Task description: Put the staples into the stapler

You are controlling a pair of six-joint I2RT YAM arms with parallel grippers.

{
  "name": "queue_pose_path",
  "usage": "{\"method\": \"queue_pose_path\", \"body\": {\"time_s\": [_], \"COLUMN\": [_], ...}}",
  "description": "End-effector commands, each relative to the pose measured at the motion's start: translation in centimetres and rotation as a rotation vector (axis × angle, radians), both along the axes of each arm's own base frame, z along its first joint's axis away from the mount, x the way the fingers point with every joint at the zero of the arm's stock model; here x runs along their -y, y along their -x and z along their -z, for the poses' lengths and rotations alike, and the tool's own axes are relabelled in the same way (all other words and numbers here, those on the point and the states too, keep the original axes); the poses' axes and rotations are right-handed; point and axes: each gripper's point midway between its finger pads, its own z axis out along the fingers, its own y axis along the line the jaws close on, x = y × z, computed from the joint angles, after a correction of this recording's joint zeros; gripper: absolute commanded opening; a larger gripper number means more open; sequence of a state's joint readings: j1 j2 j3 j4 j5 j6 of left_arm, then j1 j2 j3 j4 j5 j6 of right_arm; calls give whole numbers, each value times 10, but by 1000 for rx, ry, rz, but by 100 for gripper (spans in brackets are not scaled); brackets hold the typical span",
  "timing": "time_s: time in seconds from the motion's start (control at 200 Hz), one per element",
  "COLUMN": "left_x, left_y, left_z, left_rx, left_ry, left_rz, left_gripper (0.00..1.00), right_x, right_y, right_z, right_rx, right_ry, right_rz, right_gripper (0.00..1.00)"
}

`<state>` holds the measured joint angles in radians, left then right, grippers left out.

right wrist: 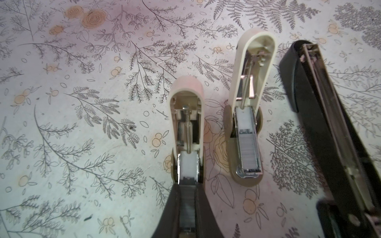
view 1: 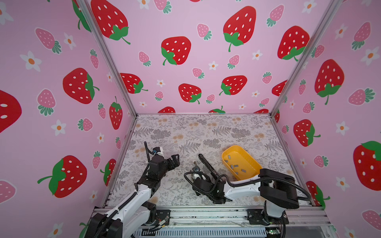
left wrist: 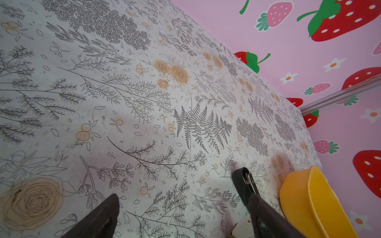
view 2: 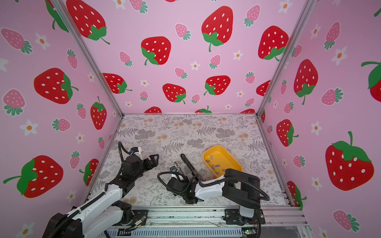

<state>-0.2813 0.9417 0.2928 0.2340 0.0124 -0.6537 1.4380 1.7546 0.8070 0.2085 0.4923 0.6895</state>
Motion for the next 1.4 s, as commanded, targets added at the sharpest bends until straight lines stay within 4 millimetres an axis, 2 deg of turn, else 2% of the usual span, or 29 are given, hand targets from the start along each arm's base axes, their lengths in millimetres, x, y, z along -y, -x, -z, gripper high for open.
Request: {"method": "queue_pose_path", "body": {"time_s": [0.0, 0.28, 0.5, 0.765, 1.055, 1.22, 1.396], "left_x": [2, 2, 2, 2, 3, 3, 3], "left_y": [-9, -9, -9, -9, -9, -9, -9], "left_z": [-17, -17, -18, -18, -18, -18, -17], "left_rx": [36, 36, 36, 36, 36, 35, 33], "left_ry": [9, 6, 7, 5, 4, 6, 7], "left_rz": [3, 5, 4, 5, 8, 8, 10], "left_gripper": [99, 99, 99, 99, 99, 99, 99], "right_x": [11, 9, 8, 9, 2, 6, 11], "right_y": [9, 12, 9, 1, -7, -10, -11], "right_z": [8, 8, -6, -25, -9, 5, 6], "right_rx": [-31, -32, -13, 23, 6, -10, -14], "right_ry": [30, 29, -3, -41, -8, 16, 13], "right_rz": [-3, -15, -10, 27, 44, 68, 80], "right_gripper": [13, 23, 32, 32, 30, 28, 27]}}
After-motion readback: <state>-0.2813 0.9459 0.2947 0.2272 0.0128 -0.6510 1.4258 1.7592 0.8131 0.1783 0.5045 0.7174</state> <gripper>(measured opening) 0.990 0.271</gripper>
